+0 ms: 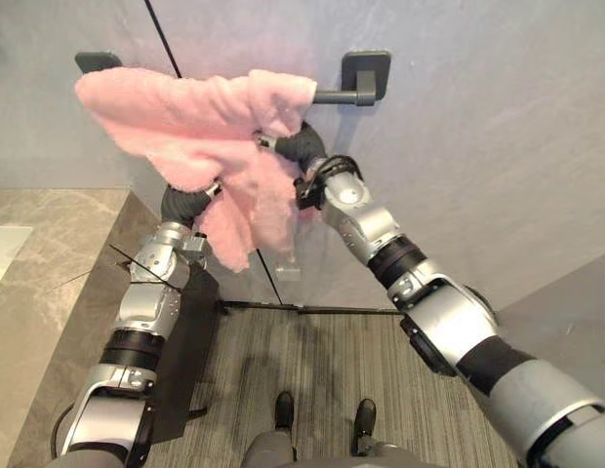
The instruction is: Organize washtable
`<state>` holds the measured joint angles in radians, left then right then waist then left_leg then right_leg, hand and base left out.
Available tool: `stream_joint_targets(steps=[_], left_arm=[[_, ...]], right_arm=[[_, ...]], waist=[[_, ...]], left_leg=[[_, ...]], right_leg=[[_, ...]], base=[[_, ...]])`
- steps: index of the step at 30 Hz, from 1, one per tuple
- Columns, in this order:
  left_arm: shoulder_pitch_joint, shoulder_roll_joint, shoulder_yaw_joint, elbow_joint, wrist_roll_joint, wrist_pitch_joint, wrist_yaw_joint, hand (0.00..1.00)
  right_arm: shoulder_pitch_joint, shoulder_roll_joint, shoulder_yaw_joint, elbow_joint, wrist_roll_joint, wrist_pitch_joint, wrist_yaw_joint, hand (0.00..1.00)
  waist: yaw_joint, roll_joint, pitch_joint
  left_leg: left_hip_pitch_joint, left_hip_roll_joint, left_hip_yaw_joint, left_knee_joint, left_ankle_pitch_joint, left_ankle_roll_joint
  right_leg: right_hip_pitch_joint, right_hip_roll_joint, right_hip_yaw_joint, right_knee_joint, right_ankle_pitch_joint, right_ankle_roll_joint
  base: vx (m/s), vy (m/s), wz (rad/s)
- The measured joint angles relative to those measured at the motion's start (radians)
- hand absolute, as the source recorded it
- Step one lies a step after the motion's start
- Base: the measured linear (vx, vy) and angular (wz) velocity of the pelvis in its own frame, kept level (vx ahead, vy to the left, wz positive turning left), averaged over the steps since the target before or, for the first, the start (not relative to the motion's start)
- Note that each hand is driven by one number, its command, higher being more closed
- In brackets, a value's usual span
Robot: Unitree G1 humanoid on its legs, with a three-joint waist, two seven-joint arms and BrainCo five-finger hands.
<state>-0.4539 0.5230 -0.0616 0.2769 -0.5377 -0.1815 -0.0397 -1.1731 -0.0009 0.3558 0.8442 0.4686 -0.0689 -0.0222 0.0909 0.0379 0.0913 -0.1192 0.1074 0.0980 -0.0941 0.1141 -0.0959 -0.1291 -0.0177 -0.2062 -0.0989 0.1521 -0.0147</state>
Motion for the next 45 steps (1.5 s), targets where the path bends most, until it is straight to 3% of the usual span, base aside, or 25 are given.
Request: stream_joint_targets(steps=[9,14,23,29,45], left_arm=[[0.044,0.034,0.044,-0.087,-0.003,-0.014,-0.003,1.0],[0.044,0.034,0.046,-0.088,-0.002,-0.015,-0.005,1.0],[0.045,0.033,0.046,-0.026,0.0,-0.012,-0.023,1.0],[0.044,0.032,0.054,0.018,0.002,-0.012,-0.024,1.0],[0.015,0.032,0.112,0.084,0.01,-0.013,-0.016,1.0]], right_arm=[[0.0,-0.052,-0.045,-0.04,-0.006,0.0,0.007,1.0],[-0.014,-0.056,-0.046,-0.046,0.012,0.0,0.011,1.0],[-0.014,-0.056,-0.031,-0.049,0.01,0.002,0.029,1.0],[-0.013,-0.054,-0.012,-0.043,-0.01,0.013,0.047,1.0],[-0.013,-0.018,0.016,-0.043,-0.087,0.011,0.041,1.0]], waist=[[0.0,0.001,0.004],[-0.02,0.0,0.026],[-0.023,-0.003,0.03],[-0.024,-0.019,0.044],[-0.013,-0.02,0.044]], left_leg=[[0.009,0.001,0.042,-0.001,-0.003,-0.003],[0.008,0.002,0.046,-0.006,-0.002,-0.003],[0.008,0.002,0.055,-0.006,0.0,-0.005],[0.007,0.001,0.054,-0.006,0.003,0.0],[-0.007,0.0,0.026,-0.006,0.005,0.001]], right_leg=[[-0.015,0.002,0.043,-0.004,0.008,0.003],[-0.018,0.002,0.046,-0.004,0.011,0.005],[-0.023,0.001,0.049,-0.003,0.012,0.007],[-0.023,0.001,0.047,0.0,0.012,0.007],[-0.018,-0.001,0.02,0.0,0.015,0.003]], base=[[-0.02,0.036,-0.14],[-0.01,0.017,-0.02],[0.0,0.016,-0.02],[0.01,0.022,0.0],[0.01,0.034,0.06]])
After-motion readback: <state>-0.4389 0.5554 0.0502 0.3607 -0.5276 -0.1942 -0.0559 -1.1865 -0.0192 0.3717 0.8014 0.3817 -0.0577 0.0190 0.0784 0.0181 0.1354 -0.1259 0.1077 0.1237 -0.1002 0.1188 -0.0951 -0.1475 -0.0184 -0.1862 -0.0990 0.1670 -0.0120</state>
